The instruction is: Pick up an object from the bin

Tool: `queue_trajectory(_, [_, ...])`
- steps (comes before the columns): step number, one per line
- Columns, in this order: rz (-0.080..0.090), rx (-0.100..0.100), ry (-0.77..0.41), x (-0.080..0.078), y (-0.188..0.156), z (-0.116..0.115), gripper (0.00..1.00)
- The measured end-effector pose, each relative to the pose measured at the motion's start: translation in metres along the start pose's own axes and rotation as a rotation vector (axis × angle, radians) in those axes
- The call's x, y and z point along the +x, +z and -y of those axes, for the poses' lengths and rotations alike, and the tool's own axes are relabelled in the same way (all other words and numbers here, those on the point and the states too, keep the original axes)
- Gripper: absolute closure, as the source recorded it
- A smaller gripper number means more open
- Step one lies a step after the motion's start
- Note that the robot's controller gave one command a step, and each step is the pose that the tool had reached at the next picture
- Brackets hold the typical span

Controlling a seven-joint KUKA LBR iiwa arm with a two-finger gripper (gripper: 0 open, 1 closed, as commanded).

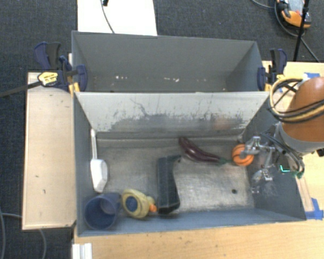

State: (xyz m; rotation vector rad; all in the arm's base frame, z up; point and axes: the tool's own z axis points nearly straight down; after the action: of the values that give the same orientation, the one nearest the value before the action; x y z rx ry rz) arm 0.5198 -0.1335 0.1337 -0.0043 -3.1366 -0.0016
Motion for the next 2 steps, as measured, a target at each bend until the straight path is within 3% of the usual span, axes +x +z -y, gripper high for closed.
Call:
queue_trajectory(1, [0.008, 0.001, -0.004, -0.002, -0.004, 0.0, 0.0])
queue_trajectory(2, [0.022, 0.001, -0.078, -0.039, 0.023, 0.007, 0.0])
